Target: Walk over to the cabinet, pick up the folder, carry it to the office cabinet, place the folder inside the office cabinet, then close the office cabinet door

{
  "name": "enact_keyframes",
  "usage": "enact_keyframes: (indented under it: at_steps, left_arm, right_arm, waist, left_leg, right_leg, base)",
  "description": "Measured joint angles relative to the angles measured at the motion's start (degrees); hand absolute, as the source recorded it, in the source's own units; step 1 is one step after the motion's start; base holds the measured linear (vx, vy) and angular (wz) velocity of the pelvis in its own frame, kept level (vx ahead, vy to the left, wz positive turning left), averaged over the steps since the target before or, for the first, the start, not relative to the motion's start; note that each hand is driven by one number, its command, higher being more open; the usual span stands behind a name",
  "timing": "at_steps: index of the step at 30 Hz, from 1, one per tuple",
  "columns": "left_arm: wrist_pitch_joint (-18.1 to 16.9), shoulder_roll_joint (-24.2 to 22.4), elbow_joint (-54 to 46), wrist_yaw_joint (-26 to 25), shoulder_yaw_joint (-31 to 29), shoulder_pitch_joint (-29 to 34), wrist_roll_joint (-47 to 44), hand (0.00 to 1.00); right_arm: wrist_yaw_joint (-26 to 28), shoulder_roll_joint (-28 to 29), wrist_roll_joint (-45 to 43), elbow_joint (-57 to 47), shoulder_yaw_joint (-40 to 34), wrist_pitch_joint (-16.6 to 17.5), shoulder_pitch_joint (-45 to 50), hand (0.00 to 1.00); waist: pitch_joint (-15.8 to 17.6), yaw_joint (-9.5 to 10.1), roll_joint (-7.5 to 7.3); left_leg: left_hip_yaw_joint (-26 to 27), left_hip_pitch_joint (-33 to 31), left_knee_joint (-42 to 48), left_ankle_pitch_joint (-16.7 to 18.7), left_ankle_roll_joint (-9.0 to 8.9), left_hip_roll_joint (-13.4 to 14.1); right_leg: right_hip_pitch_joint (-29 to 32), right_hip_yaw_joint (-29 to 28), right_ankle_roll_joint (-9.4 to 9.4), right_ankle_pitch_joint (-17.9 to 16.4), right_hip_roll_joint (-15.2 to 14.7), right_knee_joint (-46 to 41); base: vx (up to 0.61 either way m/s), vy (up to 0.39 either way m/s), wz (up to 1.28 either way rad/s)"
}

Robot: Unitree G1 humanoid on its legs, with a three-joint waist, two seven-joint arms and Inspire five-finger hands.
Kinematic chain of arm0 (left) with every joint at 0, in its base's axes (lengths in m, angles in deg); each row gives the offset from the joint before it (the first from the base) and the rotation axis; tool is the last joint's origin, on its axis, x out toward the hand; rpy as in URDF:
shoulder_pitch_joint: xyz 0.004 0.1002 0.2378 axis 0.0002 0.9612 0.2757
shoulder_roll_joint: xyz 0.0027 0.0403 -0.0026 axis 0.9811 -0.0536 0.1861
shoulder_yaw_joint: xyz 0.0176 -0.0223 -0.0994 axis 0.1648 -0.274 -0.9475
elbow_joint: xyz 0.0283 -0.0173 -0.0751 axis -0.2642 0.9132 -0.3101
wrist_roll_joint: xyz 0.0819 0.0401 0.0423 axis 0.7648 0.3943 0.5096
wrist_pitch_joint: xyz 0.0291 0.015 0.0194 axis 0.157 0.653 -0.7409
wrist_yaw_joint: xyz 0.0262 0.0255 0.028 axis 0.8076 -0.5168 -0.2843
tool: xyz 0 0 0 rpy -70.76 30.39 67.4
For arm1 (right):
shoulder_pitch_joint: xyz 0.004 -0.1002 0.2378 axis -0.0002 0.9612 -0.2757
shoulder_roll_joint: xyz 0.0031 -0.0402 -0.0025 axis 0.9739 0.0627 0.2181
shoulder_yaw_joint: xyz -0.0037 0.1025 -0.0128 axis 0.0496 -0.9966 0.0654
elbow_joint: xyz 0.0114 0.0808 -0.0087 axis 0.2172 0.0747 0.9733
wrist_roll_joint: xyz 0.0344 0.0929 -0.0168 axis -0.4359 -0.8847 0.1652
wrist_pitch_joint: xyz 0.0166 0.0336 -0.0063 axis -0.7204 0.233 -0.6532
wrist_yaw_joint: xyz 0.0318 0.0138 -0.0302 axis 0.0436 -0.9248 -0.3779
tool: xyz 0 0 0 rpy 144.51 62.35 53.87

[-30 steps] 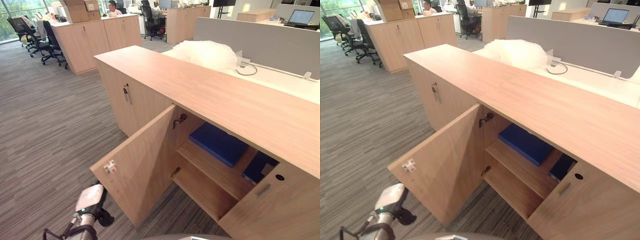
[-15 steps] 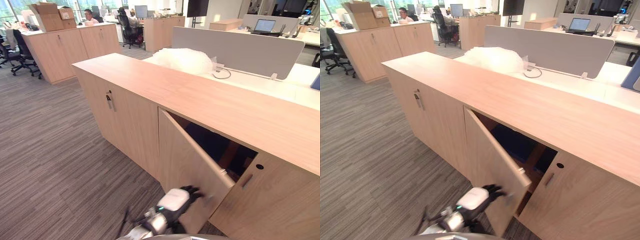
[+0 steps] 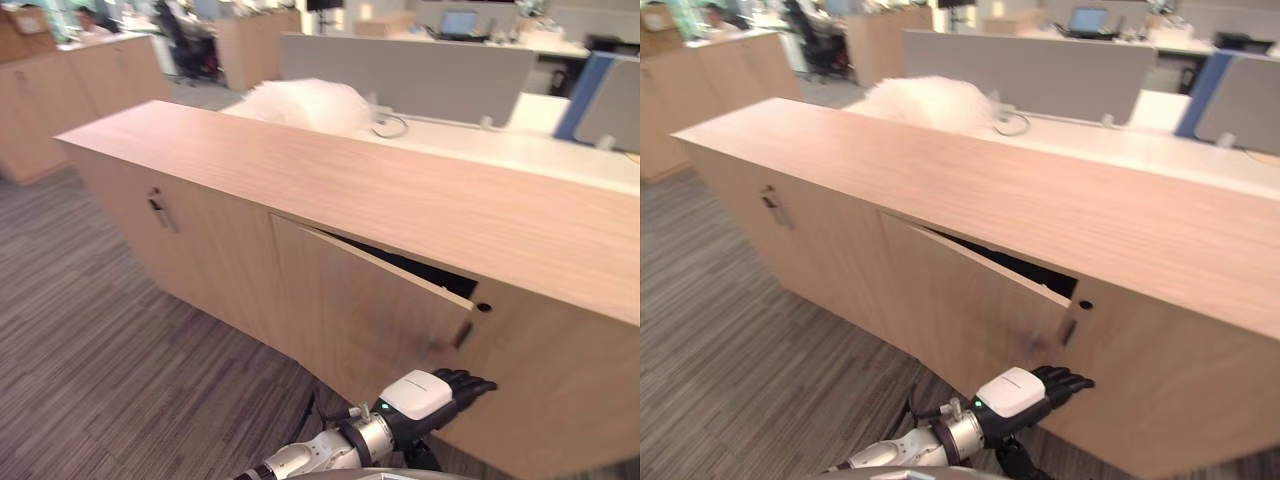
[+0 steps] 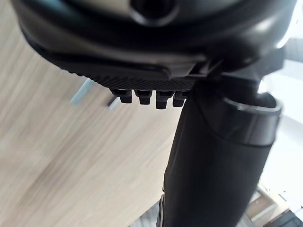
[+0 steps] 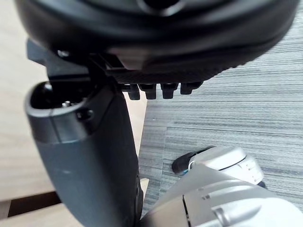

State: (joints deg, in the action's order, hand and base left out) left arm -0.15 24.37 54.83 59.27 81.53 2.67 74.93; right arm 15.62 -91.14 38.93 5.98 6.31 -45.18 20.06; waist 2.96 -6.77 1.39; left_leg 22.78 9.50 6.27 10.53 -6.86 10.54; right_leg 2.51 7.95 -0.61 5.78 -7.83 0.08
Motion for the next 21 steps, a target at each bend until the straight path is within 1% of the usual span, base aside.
enact_keyframes:
  at_steps: [1,2,4,5,7,8,9,10,11,12,13,14,15,16,17,18,19,20,21]
  left_arm:
    - [0.46,-0.23,2.21,0.01,-0.86,-0.51,-0.01,1.0]
    - [1.64,-0.09,4.45,0.76,-2.18,-0.92,0.0,1.0]
    - [3.37,-0.32,9.31,2.04,-5.52,-1.36,-0.02,1.0]
    - [3.74,-0.45,11.02,2.43,-6.64,-1.39,-0.02,1.0]
    - [6.02,-0.41,15.47,6.39,-11.92,-0.62,-2.86,1.0]
    - [7.46,-0.14,16.72,7.71,-15.45,0.69,-5.15,1.0]
    - [8.47,0.27,17.58,8.32,-18.96,2.21,-7.11,1.0]
    - [10.04,1.12,17.63,8.69,-23.99,5.13,-9.27,1.0]
    - [10.34,1.34,17.63,8.69,-25.88,6.39,-9.76,1.0]
    - [10.88,1.7,17.6,8.53,-29.84,9.09,-10.69,1.0]
    - [10.94,1.59,17.58,8.41,-31.25,10.1,-10.92,1.0]
    - [10.96,1.38,17.42,8.21,-33.77,12.56,-11.32,1.0]
    - [11.33,1.16,16.99,8.51,-35.71,12.87,-11.93,1.0]
    - [11.32,0.28,16.97,7.66,-39.24,13.55,-12.62,1.0]
    - [11.33,-0.25,17.02,6.96,-40.79,14.09,-12.89,1.0]
    - [11.35,-0.94,17.12,5.81,-43.09,15.06,-14.14,1.0]
    - [11.34,-1.38,17.3,5.36,-44.13,15.38,-14.71,1.0]
    - [11.31,-1.9,18.78,4.71,-47.81,15.32,-15.93,1.0]
    - [11.3,-2.49,20.79,4.16,-50.15,14.62,-16.28,1.0]
  right_arm:
    - [-0.64,-0.05,0.0,-0.72,-0.02,-0.03,0.16,1.0]
    - [-0.59,-0.13,0.16,-0.8,0.2,-0.25,0.49,1.0]
    - [-0.06,0.27,0.14,-0.48,0.2,-1.36,0.93,1.0]
    - [0.09,0.37,0.06,-0.53,0.01,-1.46,1.18,1.0]
    - [1.07,0.08,0.16,-0.44,0.03,-1.81,1.13,1.0]
    - [1.35,0.15,0.16,-0.43,0.03,-1.99,0.87,1.0]
    - [1.59,0.17,0.15,-0.39,0.03,-2.21,0.59,1.0]
    - [1.8,-0.4,0.15,-0.42,0.05,-2.51,0.4,1.0]
    - [1.79,-0.73,0.15,-0.42,0.12,-2.67,0.1,1.0]
    - [1.65,-1.36,0.14,-0.35,0.16,-3.24,-0.66,1.0]
    - [1.58,-1.61,0.14,-0.25,0.15,-3.47,-1.13,1.0]
    - [1.29,-1.73,0.14,0.21,0.14,-3.53,-1.78,1.0]
    - [1.15,-1.62,0.14,0.2,0.12,-3.46,-1.81,1.0]
    - [1.06,-1.27,0.15,0.37,0.15,-3.46,-2.12,1.0]
    - [1.07,-1.39,0.17,0.55,0.11,-3.46,-2.33,1.0]
    - [1.07,-1.46,0.21,0.42,0.25,-3.21,-2.73,1.0]
    - [1.08,-1.75,0.23,0.33,0.43,-3.09,-2.87,1.0]
    - [1.04,-1.77,0.21,0.31,1.35,-3.03,-2.81,1.0]
    - [1.0,-1.39,0.22,0.34,1.97,-3.24,-2.68,1.0]
  waist:
    - [0.57,-0.06,0.11]
    - [1.2,-0.23,-0.39]
    - [2.07,-0.13,-0.74]
    - [2.22,-0.17,-0.61]
    - [2.35,0.0,-0.46]
    - [2.52,0.16,-0.69]
    - [2.73,0.36,-0.75]
    - [3.9,1.06,0.13]
    - [4.14,1.67,0.66]
    - [4.75,3.3,1.79]
    - [5.07,3.5,1.79]
    - [5.37,3.96,1.55]
    - [5.47,4.07,1.47]
    - [5.58,5.21,1.58]
    - [5.57,5.48,1.65]
    - [5.5,5.65,2.16]
    - [5.68,5.74,2.74]
    - [5.74,6.15,2.42]
    - [5.68,6.02,1.22]
  left_leg:
    - [1.14,0.34,-0.25,-0.07,-0.08,0.29]
    - [2.13,1.18,-0.63,-0.3,-0.53,0.7]
    - [3.72,2.98,-1.42,-0.89,-1.56,1.98]
    - [3.9,3.37,-1.4,-1.17,-2.06,2.39]
    - [4.89,3.16,2.14,-1.35,-2.57,4.16]
    - [5.02,2.15,6.29,-1.33,-2.56,5.4]
    - [4.94,0.71,11.98,-1.27,-2.47,7.2]
    - [3.79,-2.59,24.37,-1.71,-1.58,11.75]
    - [2.18,-4.52,29.44,-2.37,0.07,13.36]
    - [-6.03,-9.75,37.89,-0.35,2.87,12.67]
    - [-8.97,-11.6,39.25,1.86,2.58,10.84]
    - [-14.0,-14.75,39.35,4.97,1.52,6.8]
    - [-16.34,-15.94,38.14,5.91,0.93,4.81]
    - [-21.94,-16.72,32.22,6.6,-0.15,0.28]
    - [-24.26,-16.47,28.62,6.54,-0.29,-1.45]
    - [-29.11,-15.13,20.03,5.92,-0.74,-4.09]
    - [-31.2,-14.46,17.03,3.24,-0.32,-4.7]
    - [-30.54,-12.66,15.61,2.68,1.35,-5.69]
    - [-30.33,-11.94,14.35,2.6,1.54,-6.52]
  right_leg:
    - [0.46,5.71,0.53,0.24,-1.08,-1.19]
    - [0.13,6.46,-1.4,1.59,-0.7,-0.51]
    - [-1.38,5.51,-3.3,2.87,1.38,2.4]
    - [-1.71,5.18,-3.31,2.89,1.92,2.77]
    - [-1.78,3.4,-2.77,2.48,3.37,2.82]
    - [-1.87,2.36,-2.27,2.12,3.81,2.72]
    - [-2.22,1.4,-1.75,1.76,4.52,2.66]
    - [-3.7,-0.5,-0.69,0.63,6.62,2.58]
    - [-3.8,-1.69,-0.37,-0.07,7.43,2.21]
    - [-3.77,-4.27,0.32,-0.89,8.1,1.27]
    - [-3.8,-5.07,0.46,-1.17,7.89,1.0]
    - [-4.24,-6.38,0.51,-1.36,7.2,1.0]
    - [-4.63,-6.47,0.36,-1.49,6.93,1.1]
    - [-5.48,-7.89,-0.09,-1.99,6.79,0.85]
    - [-5.82,-8.53,-0.38,-2.19,6.79,0.91]
    - [-6.49,-9.69,-1.02,-2.52,7.14,1.08]
    - [-7.07,-10.11,-1.37,-2.53,7.6,1.35]
    - [-8.38,-11.14,-1.93,-2.37,7.13,2.14]
    - [-8.78,-11.11,-2.07,-2.41,6.19,2.33]
  base:
    - [0.04,-0.002,-0.51]
    - [0.06,-0.015,-0.54]
    - [0.07,-0.079,-0.44]
    - [0.07,-0.106,-0.45]
    - [0.07,-0.148,-0.49]
    - [0.06,-0.154,-0.52]
    - [0.07,-0.193,-0.71]
    - [0.07,-0.186,-0.7]
    - [0.1,-0.158,-1.0]
    - [0.07,-0.044,-0.77]
    - [0.09,0.005,-0.8]
    - [0.06,0.034,-0.35]
    - [0.09,0.121,-0.47]
    - [0.07,0.145,-0.38]
    - [0.08,0.216,-0.62]
    - [0.06,0.173,-0.49]
    - [0.1,0.227,-0.54]
    - [0.13,0.201,-0.28]
    - [0.16,0.213,-0.17]
